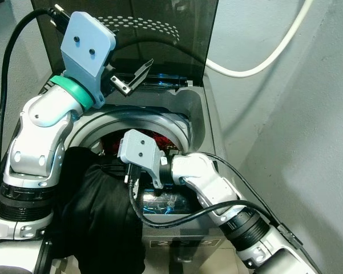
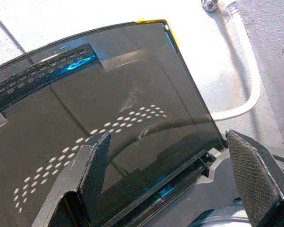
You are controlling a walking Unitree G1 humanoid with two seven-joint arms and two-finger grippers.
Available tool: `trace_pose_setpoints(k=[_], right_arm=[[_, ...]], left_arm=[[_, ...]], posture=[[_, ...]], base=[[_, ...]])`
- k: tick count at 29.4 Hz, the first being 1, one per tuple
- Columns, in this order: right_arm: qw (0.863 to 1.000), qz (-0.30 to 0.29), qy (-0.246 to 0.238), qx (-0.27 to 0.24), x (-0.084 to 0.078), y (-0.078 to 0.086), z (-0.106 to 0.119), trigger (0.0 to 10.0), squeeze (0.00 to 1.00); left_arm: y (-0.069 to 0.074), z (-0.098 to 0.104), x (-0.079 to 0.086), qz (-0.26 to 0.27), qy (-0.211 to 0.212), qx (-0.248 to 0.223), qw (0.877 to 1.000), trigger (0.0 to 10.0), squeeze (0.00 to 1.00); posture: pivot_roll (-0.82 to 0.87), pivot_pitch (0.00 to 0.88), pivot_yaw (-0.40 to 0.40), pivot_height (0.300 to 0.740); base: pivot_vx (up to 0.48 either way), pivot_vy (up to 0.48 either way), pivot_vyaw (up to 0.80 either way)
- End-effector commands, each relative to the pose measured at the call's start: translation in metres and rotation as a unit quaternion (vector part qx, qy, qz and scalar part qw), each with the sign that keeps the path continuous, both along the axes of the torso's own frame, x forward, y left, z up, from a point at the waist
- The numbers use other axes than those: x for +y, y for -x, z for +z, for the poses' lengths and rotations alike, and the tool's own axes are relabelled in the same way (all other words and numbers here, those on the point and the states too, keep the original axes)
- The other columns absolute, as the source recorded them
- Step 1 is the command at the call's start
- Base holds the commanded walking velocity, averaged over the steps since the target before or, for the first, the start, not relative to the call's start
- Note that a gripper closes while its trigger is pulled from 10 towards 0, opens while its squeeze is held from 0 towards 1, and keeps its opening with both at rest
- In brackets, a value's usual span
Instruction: Clothes washing
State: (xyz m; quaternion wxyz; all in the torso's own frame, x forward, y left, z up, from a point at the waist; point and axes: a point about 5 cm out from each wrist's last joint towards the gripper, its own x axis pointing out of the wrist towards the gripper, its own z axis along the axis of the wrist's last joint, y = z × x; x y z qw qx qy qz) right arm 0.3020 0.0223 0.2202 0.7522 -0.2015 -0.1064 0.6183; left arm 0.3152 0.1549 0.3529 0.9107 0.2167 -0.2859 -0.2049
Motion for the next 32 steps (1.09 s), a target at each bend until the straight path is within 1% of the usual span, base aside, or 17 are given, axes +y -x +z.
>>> trace_pose_setpoints(k=[1,2,3,4,10,12,14,15,16,17,18,20,23,26,29,31,32], right_arm=[[0.999,-0.038,-0.031,0.007,-0.006,-0.010,0.007,0.0,0.00],[0.997,-0.059,-0.050,0.006,-0.008,-0.015,0.012,0.0,0.00],[0.992,-0.097,-0.081,-0.011,-0.011,-0.024,0.023,3.0,0.00],[0.983,-0.139,-0.118,-0.032,-0.015,-0.035,0.038,10.0,0.00],[0.963,-0.200,-0.170,-0.065,-0.021,-0.050,0.061,10.0,0.00],[0.932,-0.277,-0.204,-0.117,-0.030,-0.065,0.085,10.0,0.00],[0.932,-0.277,-0.204,-0.117,-0.030,-0.065,0.085,10.0,0.00],[0.907,-0.325,-0.230,-0.138,-0.037,-0.071,0.098,10.0,0.00],[0.907,-0.325,-0.230,-0.138,-0.037,-0.071,0.098,10.0,0.00],[0.879,-0.368,-0.261,-0.158,-0.044,-0.075,0.109,10.0,0.00],[0.879,-0.368,-0.261,-0.158,-0.044,-0.075,0.109,10.0,0.00],[0.828,-0.429,-0.308,-0.189,-0.056,-0.076,0.123,10.0,0.00],[0.820,-0.437,-0.316,-0.194,-0.058,-0.076,0.125,10.0,0.00],[0.853,-0.396,-0.283,-0.191,-0.049,-0.073,0.114,10.0,0.00],[0.931,-0.244,-0.233,-0.135,-0.038,-0.057,0.084,10.0,0.00],[0.931,-0.244,-0.233,-0.135,-0.038,-0.057,0.084,10.0,0.00],[0.954,-0.175,-0.214,-0.114,-0.040,-0.045,0.072,10.0,0.00]], left_arm=[[0.000,-0.003,0.000,0.000,0.002,0.004,1.000,10.0,0.00],[0.001,-0.003,0.001,0.001,0.003,0.004,1.000,10.0,0.00],[0.001,-0.001,0.001,0.002,0.007,0.001,1.000,10.0,0.00],[0.001,0.001,0.002,0.003,0.014,-0.002,1.000,10.0,0.00],[0.001,0.008,0.004,0.005,0.032,-0.013,0.999,10.0,0.00],[0.003,0.023,0.009,0.011,0.070,-0.040,0.997,10.0,0.00],[0.003,0.023,0.009,0.011,0.070,-0.040,0.997,10.0,0.00],[0.005,0.030,0.012,0.015,0.089,-0.055,0.994,10.0,0.00],[0.005,0.030,0.012,0.015,0.089,-0.055,0.994,10.0,0.00],[0.007,0.036,0.016,0.019,0.102,-0.067,0.992,10.0,0.00],[0.007,0.036,0.016,0.019,0.102,-0.067,0.992,10.0,0.00],[0.010,0.037,0.017,0.016,0.104,-0.072,0.992,10.0,0.00],[0.011,0.036,0.016,0.013,0.100,-0.069,0.992,10.0,0.00],[0.012,0.025,0.012,0.002,0.078,-0.044,0.996,10.0,0.00],[0.017,0.009,0.013,-0.022,0.065,0.005,0.998,10.0,0.00],[0.017,0.009,0.013,-0.022,0.065,0.005,0.998,10.0,0.00],[0.021,0.004,0.015,-0.035,0.060,0.024,0.997,10.0,0.00]], posture=[[0.08,0.060,0.021,0.740],[0.08,0.060,0.021,0.740],[0.08,0.062,0.022,0.740],[0.08,0.062,0.022,0.740],[0.08,0.061,0.022,0.740],[0.08,0.061,0.020,0.740],[0.08,0.061,0.020,0.740],[0.08,0.061,0.020,0.740],[0.08,0.061,0.020,0.740],[0.08,0.061,0.020,0.740],[0.08,0.061,0.020,0.740],[0.09,0.057,0.009,0.740],[0.09,0.057,0.009,0.740],[0.09,0.058,0.010,0.740],[0.10,0.059,0.011,0.740],[0.10,0.059,0.011,0.740],[0.10,0.060,0.014,0.740]], base=[[0.000,0.000,0.00],[0.000,0.000,0.00],[0.000,0.000,0.00],[0.000,0.000,0.00],[0.000,0.000,0.00],[0.000,0.000,0.00],[0.000,0.000,0.00],[0.000,0.000,0.00],[0.000,0.000,0.00],[0.000,0.000,0.00],[0.000,0.000,0.00],[0.000,0.000,0.00],[0.000,0.000,0.00],[0.000,0.000,0.00],[0.000,0.000,0.00],[0.000,0.000,0.00],[0.000,0.000,0.00]])
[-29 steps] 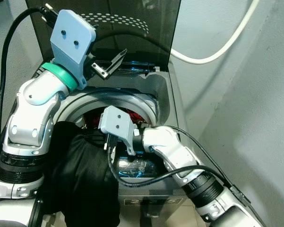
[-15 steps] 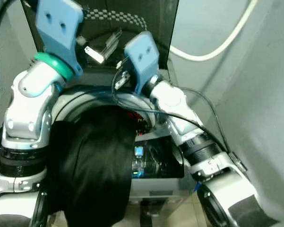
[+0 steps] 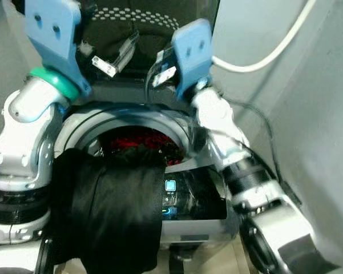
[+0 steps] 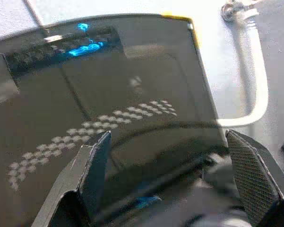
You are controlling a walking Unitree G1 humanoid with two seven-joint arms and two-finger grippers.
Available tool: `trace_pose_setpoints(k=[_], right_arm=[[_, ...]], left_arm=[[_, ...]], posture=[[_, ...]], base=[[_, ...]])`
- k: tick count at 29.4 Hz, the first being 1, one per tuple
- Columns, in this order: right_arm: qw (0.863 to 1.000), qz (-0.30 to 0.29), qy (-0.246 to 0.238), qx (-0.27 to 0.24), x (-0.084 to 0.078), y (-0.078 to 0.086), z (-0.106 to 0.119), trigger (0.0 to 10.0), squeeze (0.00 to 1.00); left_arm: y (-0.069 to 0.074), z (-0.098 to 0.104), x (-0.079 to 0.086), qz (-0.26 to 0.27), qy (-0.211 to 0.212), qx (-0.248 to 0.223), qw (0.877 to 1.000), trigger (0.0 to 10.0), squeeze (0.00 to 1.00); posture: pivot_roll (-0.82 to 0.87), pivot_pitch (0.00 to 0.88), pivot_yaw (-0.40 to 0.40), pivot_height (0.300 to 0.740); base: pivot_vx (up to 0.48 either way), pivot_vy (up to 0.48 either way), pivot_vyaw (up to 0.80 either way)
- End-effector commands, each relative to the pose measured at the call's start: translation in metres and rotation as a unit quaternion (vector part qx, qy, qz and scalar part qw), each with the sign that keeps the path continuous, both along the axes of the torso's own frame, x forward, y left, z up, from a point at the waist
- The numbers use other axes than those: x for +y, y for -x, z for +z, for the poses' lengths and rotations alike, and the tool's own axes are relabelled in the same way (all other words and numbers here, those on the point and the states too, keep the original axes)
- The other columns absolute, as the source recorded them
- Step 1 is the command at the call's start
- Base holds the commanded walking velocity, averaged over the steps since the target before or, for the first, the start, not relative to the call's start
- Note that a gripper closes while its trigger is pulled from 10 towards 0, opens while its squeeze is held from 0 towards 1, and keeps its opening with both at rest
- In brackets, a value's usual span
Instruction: Clothes washing
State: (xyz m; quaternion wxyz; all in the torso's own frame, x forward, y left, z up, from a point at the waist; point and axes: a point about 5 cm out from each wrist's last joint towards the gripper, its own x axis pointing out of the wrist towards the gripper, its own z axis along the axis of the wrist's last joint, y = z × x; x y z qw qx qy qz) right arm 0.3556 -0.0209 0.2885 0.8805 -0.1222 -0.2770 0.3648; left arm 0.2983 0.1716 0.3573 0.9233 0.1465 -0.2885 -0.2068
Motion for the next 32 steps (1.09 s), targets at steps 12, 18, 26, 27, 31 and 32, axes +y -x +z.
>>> trace_pose_setpoints(k=[12,18,26,27,31,32], right_arm=[[0.937,0.299,0.152,0.097,-0.017,0.071,-0.066,10.0,0.00],[0.905,0.351,0.210,0.112,-0.012,0.081,-0.081,10.0,0.00],[0.888,0.377,0.236,0.116,-0.005,0.090,-0.085,10.0,0.00],[0.888,0.377,0.236,0.116,-0.005,0.090,-0.085,10.0,0.00],[0.893,0.353,0.257,0.106,0.003,0.088,-0.088,10.0,0.00],[0.893,0.353,0.257,0.106,0.003,0.088,-0.088,10.0,0.00]], left_arm=[[0.055,-0.023,0.023,-0.131,-0.090,0.136,0.978,10.0,0.00],[0.072,-0.027,0.028,-0.157,-0.133,0.177,0.962,10.0,0.00],[0.074,-0.030,0.027,-0.146,-0.137,0.182,0.963,10.0,0.00],[0.074,-0.030,0.027,-0.146,-0.137,0.182,0.963,10.0,0.00],[0.074,-0.031,0.025,-0.152,-0.137,0.187,0.961,10.0,0.00],[0.074,-0.031,0.025,-0.152,-0.137,0.187,0.961,10.0,0.00]], posture=[[0.13,0.065,0.037,0.740],[0.14,0.074,0.031,0.740],[0.14,0.077,0.019,0.740],[0.14,0.077,0.019,0.740],[0.14,0.077,0.019,0.740],[0.14,0.077,0.019,0.740]], base=[[0.000,0.000,0.00],[0.000,0.000,0.00],[0.000,0.000,0.00],[0.000,0.000,0.00],[0.000,0.000,0.00],[0.000,0.000,0.00]])
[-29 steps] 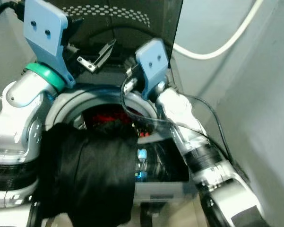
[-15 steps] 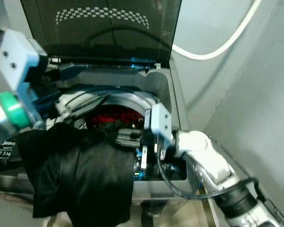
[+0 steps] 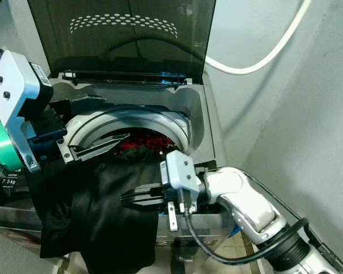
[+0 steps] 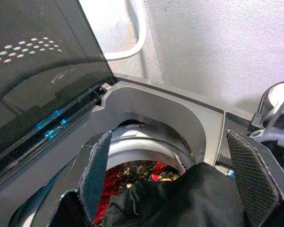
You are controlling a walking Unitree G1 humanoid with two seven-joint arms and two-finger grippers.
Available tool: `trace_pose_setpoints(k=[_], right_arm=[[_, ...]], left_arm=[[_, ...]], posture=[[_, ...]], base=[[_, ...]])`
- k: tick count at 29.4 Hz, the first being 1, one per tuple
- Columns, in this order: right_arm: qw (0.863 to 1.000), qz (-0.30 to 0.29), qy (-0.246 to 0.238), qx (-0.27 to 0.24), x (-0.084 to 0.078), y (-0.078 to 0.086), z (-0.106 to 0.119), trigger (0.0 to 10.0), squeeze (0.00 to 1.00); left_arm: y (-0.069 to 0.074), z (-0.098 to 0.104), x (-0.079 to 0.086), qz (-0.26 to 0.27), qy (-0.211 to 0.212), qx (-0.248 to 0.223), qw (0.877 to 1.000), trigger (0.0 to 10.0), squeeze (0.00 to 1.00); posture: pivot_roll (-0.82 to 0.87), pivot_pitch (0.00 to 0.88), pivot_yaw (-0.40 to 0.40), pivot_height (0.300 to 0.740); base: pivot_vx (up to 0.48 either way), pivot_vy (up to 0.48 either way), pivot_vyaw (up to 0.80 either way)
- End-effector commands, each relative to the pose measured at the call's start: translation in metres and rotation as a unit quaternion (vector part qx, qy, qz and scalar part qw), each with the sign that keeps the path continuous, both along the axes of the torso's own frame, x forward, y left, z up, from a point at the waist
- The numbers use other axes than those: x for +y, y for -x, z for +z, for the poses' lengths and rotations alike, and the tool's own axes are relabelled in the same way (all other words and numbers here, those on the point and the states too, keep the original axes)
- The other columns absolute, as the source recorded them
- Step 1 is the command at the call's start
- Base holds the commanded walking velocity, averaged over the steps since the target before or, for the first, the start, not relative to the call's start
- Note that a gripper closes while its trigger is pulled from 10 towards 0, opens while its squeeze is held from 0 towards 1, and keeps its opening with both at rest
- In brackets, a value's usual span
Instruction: Clothes washing
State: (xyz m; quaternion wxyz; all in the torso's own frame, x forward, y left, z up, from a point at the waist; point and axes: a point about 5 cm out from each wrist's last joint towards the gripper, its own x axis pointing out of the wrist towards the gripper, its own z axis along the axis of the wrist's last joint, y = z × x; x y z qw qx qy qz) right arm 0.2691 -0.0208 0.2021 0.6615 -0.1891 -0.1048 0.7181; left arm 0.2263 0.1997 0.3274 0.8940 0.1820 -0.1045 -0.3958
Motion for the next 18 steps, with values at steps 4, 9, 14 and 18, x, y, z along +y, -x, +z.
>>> trace_pose_setpoints(k=[4,9,14,18], right_arm=[[1.000,0.002,0.018,-0.014,0.004,0.001,-0.004,10.0,0.00],[0.996,-0.049,0.025,-0.067,0.005,-0.011,-0.002,10.0,0.00],[0.991,-0.087,0.005,-0.101,0.003,-0.020,0.014,10.0,1.00],[0.990,-0.084,0.002,-0.111,-0.001,-0.021,0.027,10.0,1.00]], left_arm=[[0.002,0.000,-0.004,-0.010,-0.006,0.006,1.000,10.0,0.00],[0.002,0.001,-0.005,-0.014,-0.003,0.007,1.000,10.0,0.00],[0.001,0.002,-0.006,-0.016,0.000,0.006,1.000,10.0,0.00],[0.001,0.002,-0.007,-0.016,0.002,0.006,1.000,10.0,0.00]], posture=[[0.14,0.077,0.019,0.740],[0.13,0.078,0.019,0.740],[0.13,0.078,0.020,0.740],[0.13,0.077,0.021,0.740]], base=[[0.000,0.000,0.00],[0.000,0.000,0.00],[0.000,0.000,0.00],[0.000,0.000,0.00]])
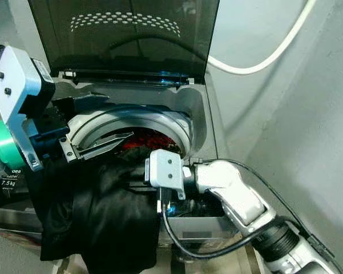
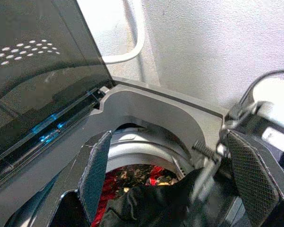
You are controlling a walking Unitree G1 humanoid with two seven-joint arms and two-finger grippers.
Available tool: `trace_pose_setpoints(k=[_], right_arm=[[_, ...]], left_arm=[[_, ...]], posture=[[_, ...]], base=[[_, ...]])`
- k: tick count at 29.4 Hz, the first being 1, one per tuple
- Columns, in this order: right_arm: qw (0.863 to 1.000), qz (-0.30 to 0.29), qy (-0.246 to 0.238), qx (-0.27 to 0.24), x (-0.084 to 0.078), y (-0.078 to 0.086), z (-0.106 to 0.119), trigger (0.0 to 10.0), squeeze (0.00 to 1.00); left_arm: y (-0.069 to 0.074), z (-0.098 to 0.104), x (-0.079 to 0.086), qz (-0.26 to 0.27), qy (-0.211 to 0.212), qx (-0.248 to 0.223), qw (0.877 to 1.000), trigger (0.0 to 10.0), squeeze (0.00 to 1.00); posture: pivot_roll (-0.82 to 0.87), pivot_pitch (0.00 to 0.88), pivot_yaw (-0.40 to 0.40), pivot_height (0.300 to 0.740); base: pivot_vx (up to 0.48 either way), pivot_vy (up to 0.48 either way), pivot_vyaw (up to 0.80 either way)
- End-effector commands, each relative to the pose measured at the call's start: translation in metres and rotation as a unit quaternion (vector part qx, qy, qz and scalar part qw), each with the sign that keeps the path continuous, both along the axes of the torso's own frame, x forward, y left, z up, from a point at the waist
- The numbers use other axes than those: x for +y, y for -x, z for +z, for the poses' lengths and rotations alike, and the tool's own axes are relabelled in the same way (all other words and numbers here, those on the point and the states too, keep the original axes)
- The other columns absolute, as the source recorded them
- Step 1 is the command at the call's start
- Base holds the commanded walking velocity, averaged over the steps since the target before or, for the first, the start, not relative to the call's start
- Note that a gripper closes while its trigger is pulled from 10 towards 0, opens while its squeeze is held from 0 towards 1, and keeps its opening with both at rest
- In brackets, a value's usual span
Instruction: Clothes washing
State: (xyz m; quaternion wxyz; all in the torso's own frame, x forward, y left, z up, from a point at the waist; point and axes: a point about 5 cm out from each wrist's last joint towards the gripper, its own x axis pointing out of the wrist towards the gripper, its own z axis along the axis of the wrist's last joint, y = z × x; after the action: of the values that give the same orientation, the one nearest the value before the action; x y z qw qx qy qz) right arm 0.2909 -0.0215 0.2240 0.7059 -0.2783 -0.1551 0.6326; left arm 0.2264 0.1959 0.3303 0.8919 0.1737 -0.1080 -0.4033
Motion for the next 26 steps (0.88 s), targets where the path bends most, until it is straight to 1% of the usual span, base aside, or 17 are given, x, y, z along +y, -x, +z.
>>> trace_pose_setpoints(k=[1,2,3,6,8,13,17,18,19,21,22,24,25,26], right_arm=[[1.000,0.022,0.007,-0.002,-0.002,0.004,0.008,10.0,1.00],[1.000,0.022,0.007,-0.002,-0.002,0.004,0.008,10.0,1.00],[0.999,0.037,0.017,0.001,-0.002,0.008,0.009,10.0,1.00],[0.998,0.050,0.025,0.001,-0.002,0.010,0.009,10.0,1.00],[0.997,0.069,0.037,0.000,0.000,0.013,0.008,10.0,1.00],[0.995,0.099,0.026,0.019,0.005,0.018,0.012,10.0,1.00],[0.994,0.100,0.027,0.022,0.007,0.018,0.012,10.0,1.00],[0.994,0.093,0.035,0.038,0.011,0.013,0.006,10.0,0.00],[0.994,0.086,0.042,0.050,0.013,0.009,0.002,10.0,0.00],[0.994,0.086,0.042,0.050,0.013,0.009,0.002,10.0,0.00],[0.994,0.080,0.061,0.051,0.015,0.006,-0.004,10.0,0.00],[0.991,0.089,0.091,0.048,0.016,0.003,-0.007,10.0,0.00],[0.991,0.089,0.091,0.048,0.016,0.003,-0.007,10.0,0.00],[0.989,0.095,0.102,0.047,0.016,0.003,-0.007,10.0,0.00]], left_arm=[[0.000,-0.001,-0.003,-0.007,-0.004,0.004,1.000,10.0,0.00],[0.000,-0.001,-0.003,-0.007,-0.004,0.004,1.000,10.0,0.00],[-0.001,-0.001,-0.004,-0.008,-0.004,0.004,1.000,10.0,0.00],[-0.001,-0.001,-0.004,-0.008,-0.003,0.003,1.000,10.0,0.00],[-0.002,-0.001,-0.005,-0.009,-0.002,0.004,1.000,10.0,0.00],[-0.002,-0.001,-0.005,-0.009,0.000,0.005,1.000,10.0,0.00],[-0.003,-0.002,-0.005,-0.010,0.001,0.005,1.000,10.0,0.00],[-0.003,-0.002,-0.005,-0.010,0.001,0.005,1.000,10.0,0.00],[-0.004,-0.002,-0.006,-0.010,0.002,0.005,1.000,10.0,0.00],[-0.004,-0.002,-0.006,-0.010,0.002,0.005,1.000,10.0,0.00],[-0.004,-0.002,-0.006,-0.011,0.003,0.005,1.000,10.0,0.00],[-0.004,-0.003,-0.007,-0.011,0.005,0.006,1.000,10.0,0.00],[-0.004,-0.003,-0.007,-0.011,0.005,0.006,1.000,10.0,0.00],[-0.004,-0.003,-0.007,-0.011,0.006,0.006,1.000,10.0,0.00]], posture=[[0.13,0.075,0.024,0.740],[0.13,0.075,0.024,0.740],[0.13,0.075,0.024,0.740],[0.13,0.075,0.024,0.740],[0.12,0.075,0.025,0.740],[0.12,0.078,0.026,0.740],[0.12,0.078,0.026,0.740],[0.12,0.077,0.027,0.740],[0.12,0.077,0.027,0.740],[0.12,0.077,0.027,0.740],[0.11,0.079,0.024,0.740],[0.11,0.081,0.019,0.740],[0.11,0.081,0.019,0.740],[0.11,0.081,0.019,0.740]], base=[[0.000,0.000,0.00],[0.000,0.000,0.00],[0.000,0.000,0.00],[0.000,0.000,0.00],[0.000,0.000,0.00],[0.000,0.000,0.00],[0.000,0.000,0.00],[0.000,0.000,0.00],[0.000,0.000,0.00],[0.000,0.000,0.00],[0.000,0.000,0.00],[0.000,0.000,0.00],[0.000,0.000,0.00],[0.000,0.000,0.00]])
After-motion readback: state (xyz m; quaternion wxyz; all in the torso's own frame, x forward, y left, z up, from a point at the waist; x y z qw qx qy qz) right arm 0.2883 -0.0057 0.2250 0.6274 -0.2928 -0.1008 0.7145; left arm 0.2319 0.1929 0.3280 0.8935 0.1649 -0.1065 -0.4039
